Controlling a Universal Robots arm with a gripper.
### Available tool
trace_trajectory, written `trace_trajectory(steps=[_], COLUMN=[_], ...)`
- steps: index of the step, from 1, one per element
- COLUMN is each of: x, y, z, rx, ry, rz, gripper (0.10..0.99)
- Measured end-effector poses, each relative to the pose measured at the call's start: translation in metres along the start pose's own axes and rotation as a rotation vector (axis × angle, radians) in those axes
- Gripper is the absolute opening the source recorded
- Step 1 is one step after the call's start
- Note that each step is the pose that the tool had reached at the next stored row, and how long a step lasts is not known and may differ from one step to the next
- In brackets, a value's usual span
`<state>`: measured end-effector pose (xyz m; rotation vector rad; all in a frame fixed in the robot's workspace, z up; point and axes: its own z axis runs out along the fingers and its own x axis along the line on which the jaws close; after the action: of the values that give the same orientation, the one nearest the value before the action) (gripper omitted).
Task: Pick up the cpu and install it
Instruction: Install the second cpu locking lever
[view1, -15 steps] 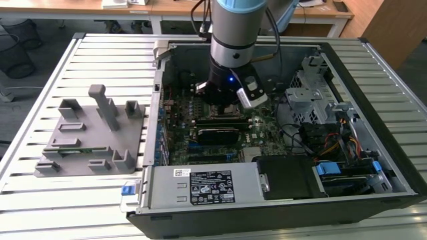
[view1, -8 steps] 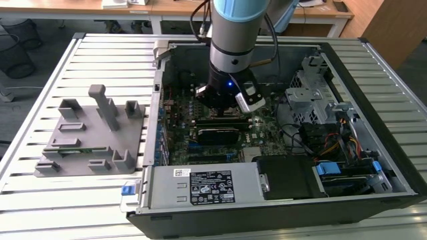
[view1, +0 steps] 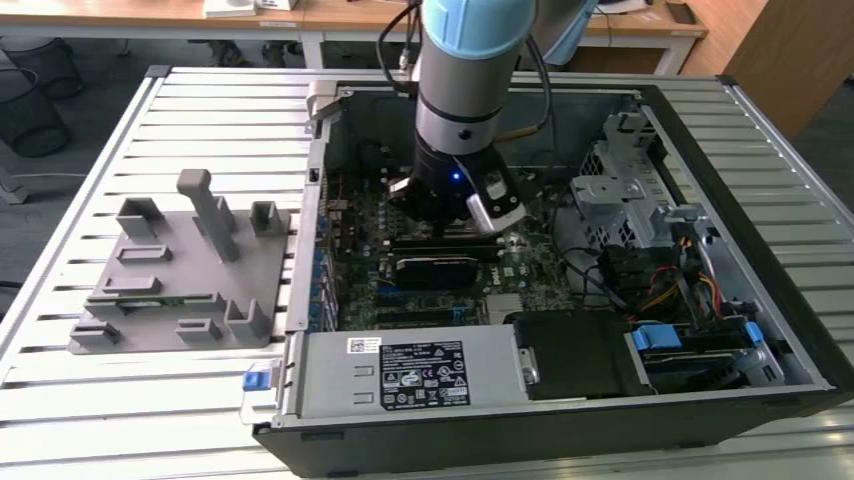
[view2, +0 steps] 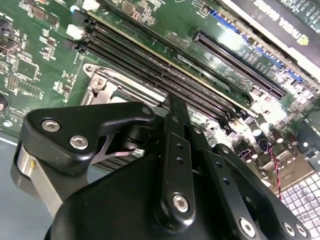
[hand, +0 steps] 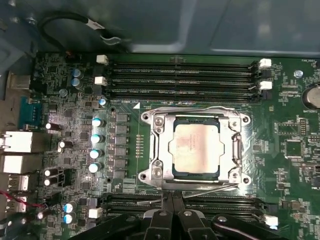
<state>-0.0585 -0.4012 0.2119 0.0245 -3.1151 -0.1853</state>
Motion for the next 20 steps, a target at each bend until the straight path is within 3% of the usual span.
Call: trace_trajectory(steps=[3,8,11,20], x=[0.0025,0.0073,0.0089,0.0157], y=[-0.0041,-0.0102,-0.0156,-0.0230], z=[0.0009,0.0015,0.0027,0.0072], rx=[-0.020,-0.069,-0.084,-0.143], ry=[-0.0004,-0.0010,-0.0012,-0.0021], rz=[-0.001,-0.002,-0.002,-0.003], gripper=[0.106,0.106,0.106,0.106])
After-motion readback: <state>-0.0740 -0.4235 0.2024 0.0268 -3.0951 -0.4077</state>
